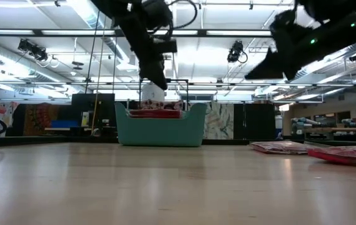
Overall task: Sort popcorn bags into baskets
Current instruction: Put the popcorn bag into the green bin
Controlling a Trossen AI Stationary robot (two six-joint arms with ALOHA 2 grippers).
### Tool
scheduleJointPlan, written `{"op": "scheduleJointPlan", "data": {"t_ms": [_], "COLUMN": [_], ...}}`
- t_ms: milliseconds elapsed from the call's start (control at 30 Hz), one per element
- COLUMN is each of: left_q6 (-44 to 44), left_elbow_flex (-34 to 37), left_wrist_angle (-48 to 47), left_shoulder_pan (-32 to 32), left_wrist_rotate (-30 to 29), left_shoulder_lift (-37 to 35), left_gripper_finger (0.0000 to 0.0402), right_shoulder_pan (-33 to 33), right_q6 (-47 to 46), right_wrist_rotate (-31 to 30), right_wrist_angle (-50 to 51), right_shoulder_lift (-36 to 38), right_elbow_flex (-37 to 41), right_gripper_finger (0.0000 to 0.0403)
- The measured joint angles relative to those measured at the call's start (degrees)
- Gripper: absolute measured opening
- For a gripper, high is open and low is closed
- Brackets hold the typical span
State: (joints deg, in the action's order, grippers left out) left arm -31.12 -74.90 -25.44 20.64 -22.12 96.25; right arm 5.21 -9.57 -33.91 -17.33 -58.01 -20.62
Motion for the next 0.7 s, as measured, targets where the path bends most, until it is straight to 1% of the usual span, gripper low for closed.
{"op": "scheduleJointPlan", "data": {"t_ms": [133, 233, 333, 467, 633, 700], "left_q6": [5.2, 9.8, 13.2, 16.6, 19.8, 20.0], "left_elbow_flex": [-0.8, -1.9, -2.6, -2.6, -2.6, -2.6], "left_wrist_angle": [-2.6, -6.6, -10.0, -12.9, -15.0, -15.3], "left_shoulder_pan": [-2.7, -4.3, -5.6, -7.5, -10.3, -11.2], "left_wrist_rotate": [0.3, 0.9, 3.5, 4.6, 6.6, 6.7], "left_shoulder_lift": [-1.8, -3.5, -5.5, -8.4, -11.4, -12.1], "left_gripper_finger": [0.0122, 0.0122, 0.0122, 0.0123, 0.0123, 0.0123], "right_shoulder_pan": [-3.9, -6.0, -8.0, -10.1, -11.3, -11.6], "right_q6": [-11.3, -18.2, -21.7, -24.8, -28.2, -28.6], "right_wrist_rotate": [0.6, 1.0, 3.3, 7.4, 8.5, 10.6], "right_wrist_angle": [12.4, 18.1, 19.2, 19.3, 22.4, 22.1], "right_shoulder_lift": [-2.1, -5.0, -8.3, -11.5, -15.3, -17.2], "right_elbow_flex": [-3.0, -3.7, -3.7, -3.8, -3.7, -3.7], "right_gripper_finger": [0.0009, 0.0011, 0.001, 0.001, 0.001, 0.0009]}}
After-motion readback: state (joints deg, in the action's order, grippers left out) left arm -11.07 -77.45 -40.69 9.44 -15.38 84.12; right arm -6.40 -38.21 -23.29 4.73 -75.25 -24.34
